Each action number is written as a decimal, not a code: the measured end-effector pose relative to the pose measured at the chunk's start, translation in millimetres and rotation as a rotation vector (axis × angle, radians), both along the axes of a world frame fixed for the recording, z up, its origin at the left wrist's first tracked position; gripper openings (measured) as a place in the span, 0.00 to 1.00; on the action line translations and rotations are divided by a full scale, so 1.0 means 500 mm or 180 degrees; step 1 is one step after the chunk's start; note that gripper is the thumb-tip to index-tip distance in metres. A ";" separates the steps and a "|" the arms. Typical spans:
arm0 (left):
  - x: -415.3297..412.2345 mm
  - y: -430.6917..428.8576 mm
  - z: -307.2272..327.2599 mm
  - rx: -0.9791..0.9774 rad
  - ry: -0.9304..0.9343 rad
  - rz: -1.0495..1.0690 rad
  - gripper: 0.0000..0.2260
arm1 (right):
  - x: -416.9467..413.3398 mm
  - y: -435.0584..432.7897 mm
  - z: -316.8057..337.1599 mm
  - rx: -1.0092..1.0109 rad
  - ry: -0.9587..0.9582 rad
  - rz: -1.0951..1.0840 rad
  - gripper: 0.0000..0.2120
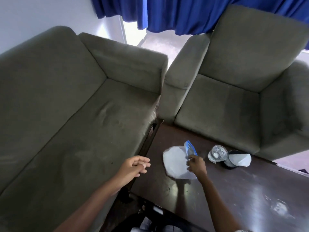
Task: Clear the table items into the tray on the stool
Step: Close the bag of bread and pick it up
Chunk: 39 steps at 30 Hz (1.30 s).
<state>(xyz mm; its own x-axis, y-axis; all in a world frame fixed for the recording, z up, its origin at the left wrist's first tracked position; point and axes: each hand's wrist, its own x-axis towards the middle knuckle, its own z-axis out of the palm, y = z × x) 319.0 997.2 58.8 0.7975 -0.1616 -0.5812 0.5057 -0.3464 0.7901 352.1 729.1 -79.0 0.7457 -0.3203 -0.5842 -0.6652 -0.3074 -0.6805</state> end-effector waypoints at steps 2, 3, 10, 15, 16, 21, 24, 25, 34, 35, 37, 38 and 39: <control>0.015 -0.029 0.027 -0.0051 -0.0091 -0.0113 0.08 | -0.010 -0.028 0.084 -0.0314 -0.0165 0.0449 0.12; 0.021 -0.046 0.041 -0.0067 -0.0151 -0.0164 0.08 | -0.016 -0.043 0.126 -0.0439 -0.0248 0.0614 0.12; 0.059 -0.199 0.076 0.0415 -0.1349 -0.0928 0.22 | -0.094 -0.148 0.395 -0.0782 -0.0781 0.1253 0.10; 0.035 -0.340 0.114 0.0017 -0.1348 -0.1724 0.36 | -0.176 -0.219 0.507 -0.0712 -0.1049 0.1341 0.13; 0.025 -0.365 0.117 -0.0194 -0.1144 -0.1717 0.30 | -0.190 -0.235 0.516 -0.0698 -0.1105 0.1337 0.13; -0.035 -0.449 0.125 -0.0542 -0.1098 -0.1594 0.05 | -0.246 -0.306 0.539 -0.0713 -0.1125 0.1489 0.02; -0.064 -0.482 0.126 -0.0556 -0.1109 -0.1601 0.05 | -0.254 -0.322 0.528 -0.0535 -0.1361 0.1326 0.06; -0.071 -0.490 0.126 -0.0543 -0.1113 -0.1646 0.05 | -0.253 -0.318 0.523 -0.0506 -0.1416 0.1252 0.07; -0.091 -0.513 0.134 -0.0376 -0.1066 -0.1713 0.08 | -0.212 -0.310 0.499 -0.0080 -0.1866 0.0190 0.12; -0.088 -0.515 0.137 -0.0426 -0.1004 -0.1700 0.08 | -0.208 -0.316 0.498 -0.0038 -0.1906 0.0130 0.12; -0.077 -0.517 0.146 -0.0606 -0.0867 -0.1677 0.09 | -0.204 -0.333 0.492 0.0050 -0.1944 0.0196 0.10; -0.070 -0.517 0.150 -0.0699 -0.0810 -0.1653 0.09 | -0.206 -0.344 0.492 0.0131 -0.1891 0.0285 0.08; -0.063 -0.514 0.156 -0.0773 -0.0754 -0.1618 0.10 | -0.209 -0.357 0.498 0.0218 -0.1772 0.0424 0.08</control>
<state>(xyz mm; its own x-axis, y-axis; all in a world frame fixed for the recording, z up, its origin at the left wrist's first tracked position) 287.5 740.1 136.7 0.6889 -0.6616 -0.2962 0.1251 -0.2940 0.9476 247.6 550.7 170.2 0.9781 -0.1778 -0.1083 -0.1597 -0.3069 -0.9383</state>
